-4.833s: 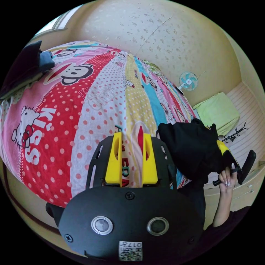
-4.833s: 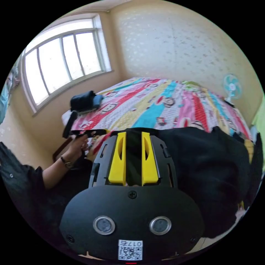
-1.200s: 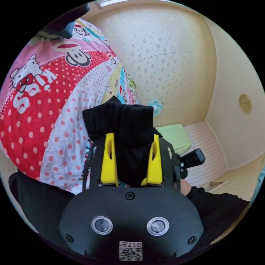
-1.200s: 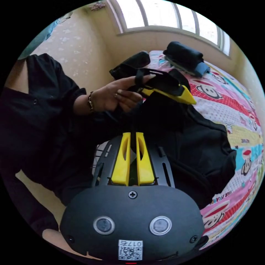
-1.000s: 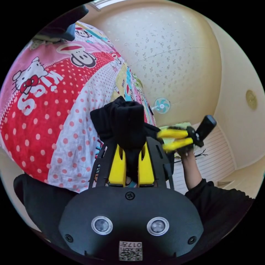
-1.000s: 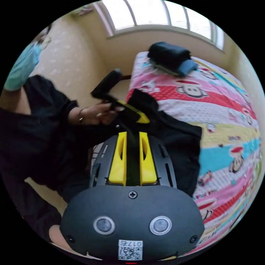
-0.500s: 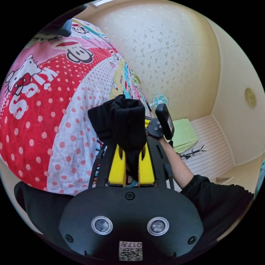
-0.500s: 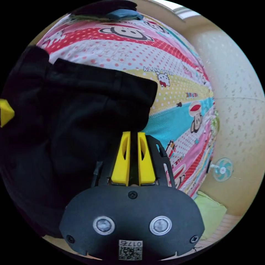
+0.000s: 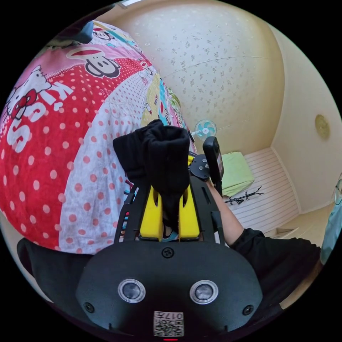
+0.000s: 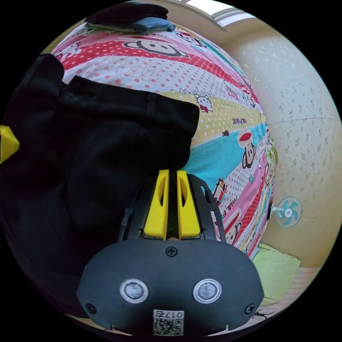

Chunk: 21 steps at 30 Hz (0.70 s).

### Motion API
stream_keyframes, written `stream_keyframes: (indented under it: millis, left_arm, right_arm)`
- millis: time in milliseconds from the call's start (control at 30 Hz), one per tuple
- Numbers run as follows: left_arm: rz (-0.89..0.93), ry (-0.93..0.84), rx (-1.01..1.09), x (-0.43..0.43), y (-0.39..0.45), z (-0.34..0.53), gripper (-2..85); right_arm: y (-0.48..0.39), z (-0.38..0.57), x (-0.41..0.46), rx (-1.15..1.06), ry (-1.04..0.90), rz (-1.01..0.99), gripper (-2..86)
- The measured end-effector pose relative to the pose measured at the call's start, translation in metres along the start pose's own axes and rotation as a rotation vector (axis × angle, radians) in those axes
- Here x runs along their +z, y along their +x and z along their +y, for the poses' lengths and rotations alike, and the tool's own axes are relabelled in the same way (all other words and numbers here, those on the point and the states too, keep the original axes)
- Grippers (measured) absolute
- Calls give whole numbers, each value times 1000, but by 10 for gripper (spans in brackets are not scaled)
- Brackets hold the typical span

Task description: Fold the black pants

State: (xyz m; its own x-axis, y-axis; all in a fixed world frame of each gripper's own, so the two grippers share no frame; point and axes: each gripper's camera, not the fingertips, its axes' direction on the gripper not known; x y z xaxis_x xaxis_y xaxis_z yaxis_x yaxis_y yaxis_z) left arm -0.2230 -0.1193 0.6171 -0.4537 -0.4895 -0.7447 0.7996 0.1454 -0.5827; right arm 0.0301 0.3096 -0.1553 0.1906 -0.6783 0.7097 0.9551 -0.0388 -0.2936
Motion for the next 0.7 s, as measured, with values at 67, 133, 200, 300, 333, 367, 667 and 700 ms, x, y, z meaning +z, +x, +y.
stream_keyframes:
  millis: [67,133,200,300,333,367,667,700]
  left_arm:
    - [6,-3,-3,6,-2,7,65]
    - [5,-3,-3,11,-2,13,65]
    - [4,-3,-4,16,-3,20,64]
    - [8,-4,-6,26,-4,32,64]
    - [11,-5,-9,30,-5,37,64]
    - [13,-5,-11,35,-6,43,64]
    - [29,-10,-18,77,-11,94,64]
    - [29,-12,-15,80,-11,98,64]
  right_arm:
    - [5,-1,-1,3,2,-4,31]
    - [10,-2,-3,6,5,-9,32]
    - [15,-3,-5,7,6,-7,35]
    - [23,-5,-10,3,5,2,43]
    - [24,-5,-11,2,5,3,46]
    - [29,-6,-13,4,3,10,51]
    - [143,5,-80,187,261,-363,133]
    - [163,6,-65,196,242,-485,154]
